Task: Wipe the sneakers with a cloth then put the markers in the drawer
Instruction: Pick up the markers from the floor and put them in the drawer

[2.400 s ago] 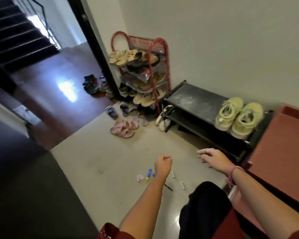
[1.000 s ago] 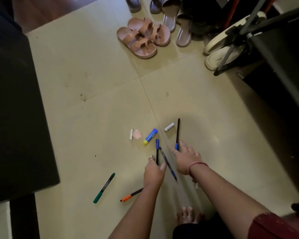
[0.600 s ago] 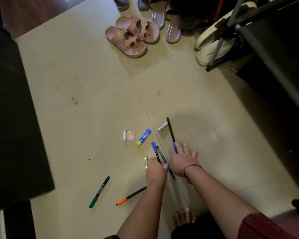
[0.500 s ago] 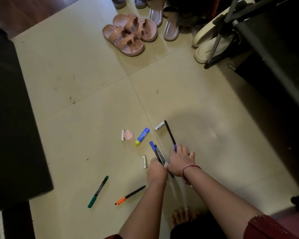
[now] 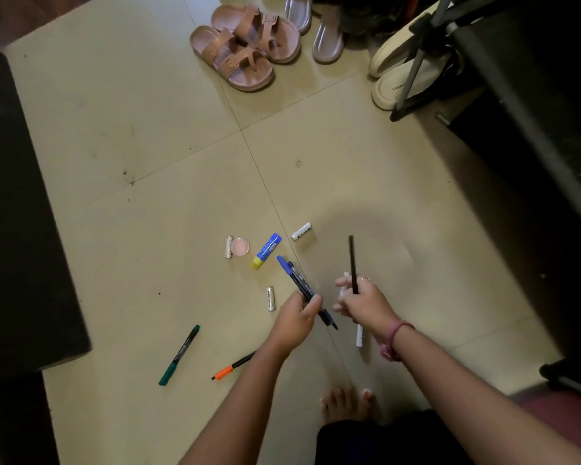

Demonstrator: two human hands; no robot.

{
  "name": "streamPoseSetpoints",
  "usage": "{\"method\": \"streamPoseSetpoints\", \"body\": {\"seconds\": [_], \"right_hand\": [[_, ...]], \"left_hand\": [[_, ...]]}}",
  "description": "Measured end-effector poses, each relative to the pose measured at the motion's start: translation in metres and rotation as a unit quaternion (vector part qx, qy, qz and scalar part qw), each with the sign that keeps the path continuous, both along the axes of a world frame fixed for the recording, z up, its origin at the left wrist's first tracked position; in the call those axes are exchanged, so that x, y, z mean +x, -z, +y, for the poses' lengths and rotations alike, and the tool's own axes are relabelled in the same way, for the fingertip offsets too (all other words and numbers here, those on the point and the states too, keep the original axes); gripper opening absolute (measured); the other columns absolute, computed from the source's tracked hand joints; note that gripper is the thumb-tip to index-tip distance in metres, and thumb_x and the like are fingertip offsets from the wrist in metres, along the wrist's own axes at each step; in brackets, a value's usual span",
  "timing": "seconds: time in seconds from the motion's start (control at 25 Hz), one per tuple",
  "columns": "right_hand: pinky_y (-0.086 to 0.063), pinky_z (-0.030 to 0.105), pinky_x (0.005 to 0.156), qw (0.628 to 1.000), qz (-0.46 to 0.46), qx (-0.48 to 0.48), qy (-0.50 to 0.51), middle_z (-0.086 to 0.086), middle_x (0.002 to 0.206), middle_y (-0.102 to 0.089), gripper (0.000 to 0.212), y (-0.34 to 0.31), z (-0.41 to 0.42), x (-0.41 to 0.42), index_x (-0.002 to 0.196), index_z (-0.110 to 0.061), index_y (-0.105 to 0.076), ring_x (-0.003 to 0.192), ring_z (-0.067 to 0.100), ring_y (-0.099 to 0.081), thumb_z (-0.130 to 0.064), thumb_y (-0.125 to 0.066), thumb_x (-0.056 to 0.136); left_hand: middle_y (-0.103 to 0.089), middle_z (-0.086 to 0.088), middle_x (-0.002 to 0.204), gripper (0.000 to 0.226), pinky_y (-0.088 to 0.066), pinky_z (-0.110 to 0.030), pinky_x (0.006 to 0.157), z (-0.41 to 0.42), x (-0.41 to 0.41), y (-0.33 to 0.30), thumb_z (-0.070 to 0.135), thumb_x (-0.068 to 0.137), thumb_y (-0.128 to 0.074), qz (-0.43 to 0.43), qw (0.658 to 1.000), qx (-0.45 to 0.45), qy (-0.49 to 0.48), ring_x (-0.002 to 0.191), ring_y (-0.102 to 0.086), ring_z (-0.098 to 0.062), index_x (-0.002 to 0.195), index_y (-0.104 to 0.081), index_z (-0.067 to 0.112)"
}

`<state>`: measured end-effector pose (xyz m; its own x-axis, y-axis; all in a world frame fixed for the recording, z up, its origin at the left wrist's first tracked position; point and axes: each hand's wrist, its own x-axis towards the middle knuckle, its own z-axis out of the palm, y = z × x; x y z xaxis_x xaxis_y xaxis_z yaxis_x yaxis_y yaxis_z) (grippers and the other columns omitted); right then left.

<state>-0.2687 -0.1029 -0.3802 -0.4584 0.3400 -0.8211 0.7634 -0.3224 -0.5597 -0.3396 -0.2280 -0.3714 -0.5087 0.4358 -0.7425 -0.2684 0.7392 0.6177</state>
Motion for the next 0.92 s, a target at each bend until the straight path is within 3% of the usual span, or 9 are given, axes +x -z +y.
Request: {"method": "streamPoseSetpoints", "body": {"seconds": [0.08, 0.2, 0.32, 0.44, 0.56, 0.64, 0.72, 0.84, 0.92], "right_hand": [[-0.042, 0.027, 0.06, 0.998, -0.016, -0.057, 0.002, 0.002, 0.082, -0.057, 0.022, -0.007, 0.001, 0.0, 0.091, -0.018, -0.064, 0.068, 0.014, -0.048, -0.014, -0.043, 0.093], [-0.043, 0.032, 0.071, 0.99, 0.007, -0.141, -0.031, 0.003, 0.086, -0.062, 0.049, -0.021, -0.007, -0.007, 0.099, -0.011, -0.067, 0.077, 0.018, -0.053, -0.055, -0.056, 0.083], [-0.048, 0.032, 0.075, 0.992, 0.028, -0.12, -0.022, 0.005, 0.077, -0.061, 0.033, -0.035, -0.017, -0.02, 0.082, -0.012, -0.059, 0.075, 0.018, -0.059, -0.044, -0.059, 0.089], [-0.042, 0.024, 0.058, 0.991, 0.058, -0.11, 0.057, -0.001, 0.069, -0.053, 0.028, -0.045, -0.017, -0.031, 0.076, -0.016, -0.05, 0.062, 0.011, -0.049, -0.037, -0.05, 0.096], [-0.036, 0.022, 0.051, 0.976, 0.087, -0.154, 0.125, -0.003, 0.06, -0.042, 0.028, -0.046, -0.012, -0.031, 0.077, -0.018, -0.041, 0.05, 0.009, -0.039, -0.037, -0.044, 0.098], [-0.04, 0.025, 0.054, 0.97, 0.083, -0.173, 0.147, -0.003, 0.058, -0.039, 0.028, -0.046, -0.008, -0.027, 0.081, -0.017, -0.042, 0.049, 0.01, -0.038, -0.038, -0.044, 0.098], [-0.043, 0.026, 0.055, 0.972, 0.069, -0.17, 0.145, -0.004, 0.058, -0.039, 0.026, -0.044, -0.009, -0.021, 0.085, -0.015, -0.044, 0.049, 0.01, -0.037, -0.039, -0.046, 0.097], [-0.04, 0.025, 0.051, 0.979, 0.054, -0.156, 0.117, -0.004, 0.058, -0.04, 0.026, -0.039, -0.014, -0.013, 0.087, -0.015, -0.045, 0.047, 0.009, -0.038, -0.039, -0.046, 0.097], [-0.039, 0.024, 0.052, 0.982, 0.053, -0.149, 0.103, -0.004, 0.058, -0.041, 0.026, -0.04, -0.017, -0.01, 0.086, -0.015, -0.046, 0.049, 0.01, -0.039, -0.038, -0.046, 0.097]], "left_hand": [[-0.042, 0.0, 0.062, 0.023, -0.031, -0.029, 0.055, 0.001, -0.001, -0.026, 0.02, 0.1, -0.046, -0.041, 0.996, 0.07, 0.045, 0.05, -0.036, -0.008, 0.077, -0.049, 0.019], [-0.065, 0.011, 0.07, 0.014, -0.047, -0.025, 0.06, 0.005, 0.0, -0.046, 0.012, 0.098, -0.046, -0.039, 0.982, 0.104, 0.152, 0.062, -0.059, -0.002, 0.097, -0.061, 0.013], [-0.066, -0.01, 0.091, 0.024, -0.051, -0.04, 0.073, 0.006, 0.004, -0.051, 0.018, 0.093, -0.049, 0.02, 0.982, 0.087, 0.168, 0.079, -0.063, -0.023, 0.115, -0.056, 0.008], [-0.06, -0.004, 0.074, 0.027, -0.044, -0.029, 0.059, -0.022, 0.01, -0.049, 0.036, 0.095, -0.057, 0.001, 0.991, 0.082, 0.105, 0.063, -0.054, -0.011, 0.107, -0.061, 0.013], [-0.057, 0.008, 0.087, 0.034, -0.044, -0.021, 0.07, -0.086, 0.018, -0.013, 0.039, 0.092, -0.06, 0.148, 0.983, -0.071, 0.08, 0.079, -0.056, -0.002, 0.118, -0.058, 0.019], [-0.051, -0.001, 0.122, 0.051, -0.044, -0.025, 0.09, -0.128, 0.02, 0.014, 0.039, 0.094, -0.055, 0.219, 0.934, -0.234, 0.158, 0.109, -0.052, -0.016, 0.137, -0.043, 0.014], [-0.038, -0.005, 0.14, 0.059, -0.043, -0.028, 0.095, -0.151, 0.02, 0.029, 0.039, 0.098, -0.047, 0.224, 0.88, -0.336, 0.252, 0.12, -0.044, -0.022, 0.146, -0.028, 0.011], [-0.036, -0.005, 0.144, 0.042, -0.042, -0.031, 0.094, -0.16, 0.015, 0.041, 0.023, 0.103, -0.038, 0.229, 0.84, -0.356, 0.339, 0.124, -0.041, -0.023, 0.143, -0.032, 0.012], [-0.042, -0.006, 0.138, 0.036, -0.039, -0.032, 0.094, -0.155, 0.008, 0.04, 0.013, 0.102, -0.032, 0.223, 0.854, -0.326, 0.338, 0.121, -0.045, -0.024, 0.137, -0.037, 0.011]]}}
